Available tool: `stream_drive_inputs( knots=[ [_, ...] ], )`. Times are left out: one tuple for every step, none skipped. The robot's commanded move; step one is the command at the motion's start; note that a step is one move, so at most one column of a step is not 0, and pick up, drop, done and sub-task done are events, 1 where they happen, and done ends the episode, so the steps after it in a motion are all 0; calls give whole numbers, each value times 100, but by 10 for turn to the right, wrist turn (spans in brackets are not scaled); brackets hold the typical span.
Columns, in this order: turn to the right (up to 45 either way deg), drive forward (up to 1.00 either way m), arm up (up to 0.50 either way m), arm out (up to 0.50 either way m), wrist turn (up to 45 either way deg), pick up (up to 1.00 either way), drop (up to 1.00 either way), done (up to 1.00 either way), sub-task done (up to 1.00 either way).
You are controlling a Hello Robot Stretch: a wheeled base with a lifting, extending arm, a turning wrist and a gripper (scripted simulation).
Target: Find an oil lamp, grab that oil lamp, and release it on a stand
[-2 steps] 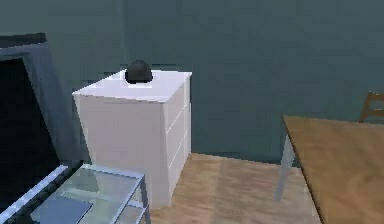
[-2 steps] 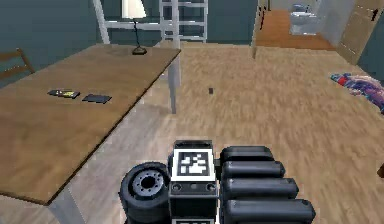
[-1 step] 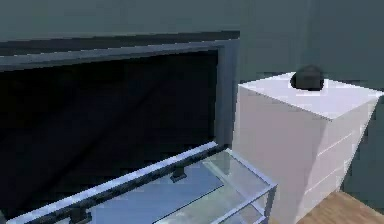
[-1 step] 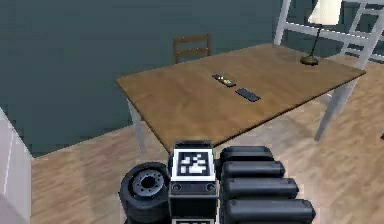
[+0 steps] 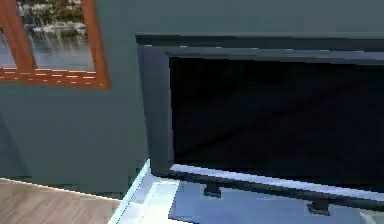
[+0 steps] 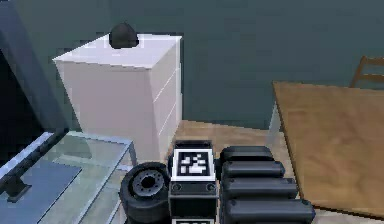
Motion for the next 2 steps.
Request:
stream_drive_inputs(
  knots=[
    [-450, 0, 0, 0, 0, 0, 0, 0, 0],
    [-30, 0, 0, 0, 0, 0, 0, 0, 0]
  ],
)
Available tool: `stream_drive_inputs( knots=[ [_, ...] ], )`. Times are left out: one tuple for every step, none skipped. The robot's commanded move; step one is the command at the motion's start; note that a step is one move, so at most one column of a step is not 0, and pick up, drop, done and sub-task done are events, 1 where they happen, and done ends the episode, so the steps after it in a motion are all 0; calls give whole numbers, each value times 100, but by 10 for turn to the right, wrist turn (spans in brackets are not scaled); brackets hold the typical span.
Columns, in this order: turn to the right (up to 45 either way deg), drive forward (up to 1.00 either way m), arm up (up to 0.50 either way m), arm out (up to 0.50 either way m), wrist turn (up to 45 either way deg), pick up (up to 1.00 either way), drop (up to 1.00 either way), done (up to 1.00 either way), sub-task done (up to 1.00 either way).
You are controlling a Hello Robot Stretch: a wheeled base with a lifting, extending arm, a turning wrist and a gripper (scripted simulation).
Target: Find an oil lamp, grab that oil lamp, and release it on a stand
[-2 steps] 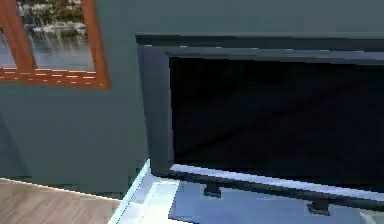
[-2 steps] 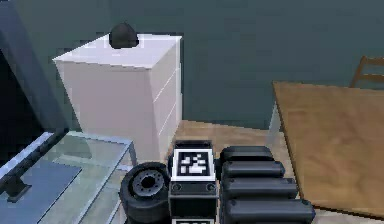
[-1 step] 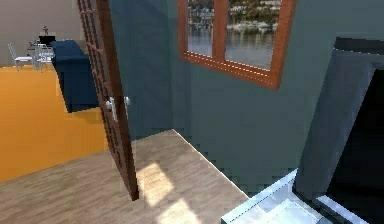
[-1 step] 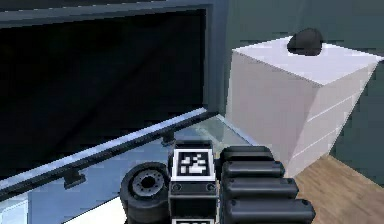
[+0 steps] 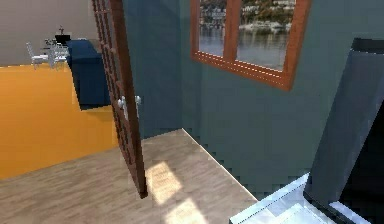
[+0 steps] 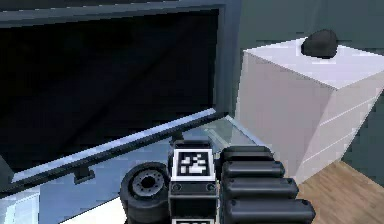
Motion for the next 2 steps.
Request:
stream_drive_inputs(
  knots=[
    [0, 0, 0, 46, 0, 0, 0, 0, 0],
    [0, 0, 0, 0, 450, 0, 0, 0, 0]
  ],
)
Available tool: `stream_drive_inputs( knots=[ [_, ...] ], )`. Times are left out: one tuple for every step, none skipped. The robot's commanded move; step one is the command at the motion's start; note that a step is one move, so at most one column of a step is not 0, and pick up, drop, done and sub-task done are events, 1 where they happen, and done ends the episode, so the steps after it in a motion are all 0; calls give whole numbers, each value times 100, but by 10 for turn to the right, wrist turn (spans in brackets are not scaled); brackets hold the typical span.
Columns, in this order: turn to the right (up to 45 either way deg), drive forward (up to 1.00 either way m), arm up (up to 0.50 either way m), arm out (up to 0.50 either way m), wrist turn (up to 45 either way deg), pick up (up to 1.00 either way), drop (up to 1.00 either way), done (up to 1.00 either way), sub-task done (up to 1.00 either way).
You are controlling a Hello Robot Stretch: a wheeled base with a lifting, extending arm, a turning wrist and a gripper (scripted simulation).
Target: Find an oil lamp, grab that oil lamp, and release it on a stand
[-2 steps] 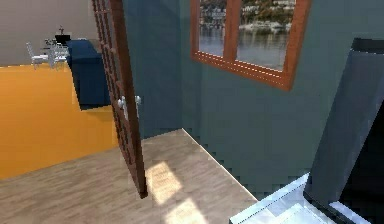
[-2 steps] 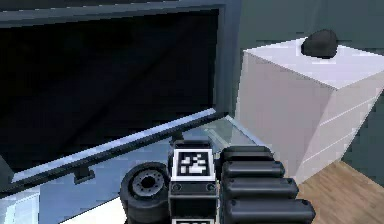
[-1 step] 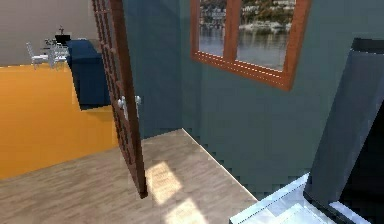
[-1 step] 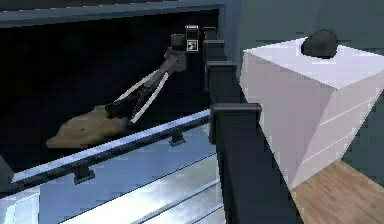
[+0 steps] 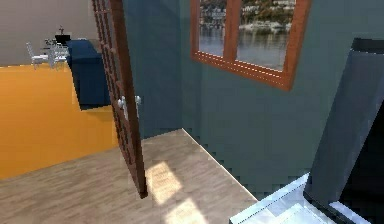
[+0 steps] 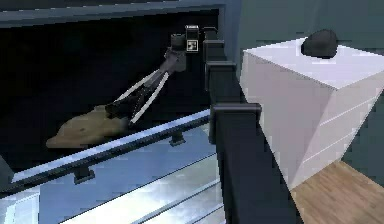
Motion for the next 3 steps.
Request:
stream_drive_inputs(
  knots=[
    [0, 0, 0, 0, 450, 0, 0, 0, 0],
    [0, 0, 0, 0, 0, 0, 100, 0, 0],
    [0, 0, 0, -10, 0, 0, 0, 0, 0]
  ],
)
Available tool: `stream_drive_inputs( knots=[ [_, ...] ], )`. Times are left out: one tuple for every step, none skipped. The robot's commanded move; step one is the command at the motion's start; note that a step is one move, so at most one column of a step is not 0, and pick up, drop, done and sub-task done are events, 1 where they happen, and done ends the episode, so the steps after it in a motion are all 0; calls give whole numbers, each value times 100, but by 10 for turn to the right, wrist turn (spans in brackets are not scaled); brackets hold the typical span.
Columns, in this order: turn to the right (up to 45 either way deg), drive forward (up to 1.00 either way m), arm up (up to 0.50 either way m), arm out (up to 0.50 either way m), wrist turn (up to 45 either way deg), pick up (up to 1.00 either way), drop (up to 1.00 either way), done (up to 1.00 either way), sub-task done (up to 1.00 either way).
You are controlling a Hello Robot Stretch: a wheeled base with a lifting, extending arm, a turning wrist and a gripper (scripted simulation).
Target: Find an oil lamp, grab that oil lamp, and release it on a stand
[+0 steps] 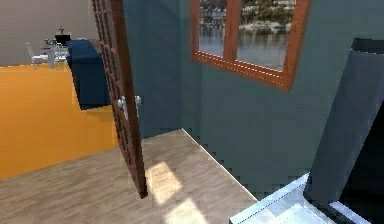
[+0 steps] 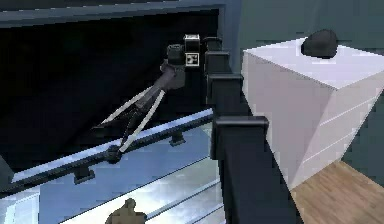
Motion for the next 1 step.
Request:
stream_drive_inputs(
  knots=[
    [0, 0, 0, 0, 0, 0, 0, 100, 0]
  ],
)
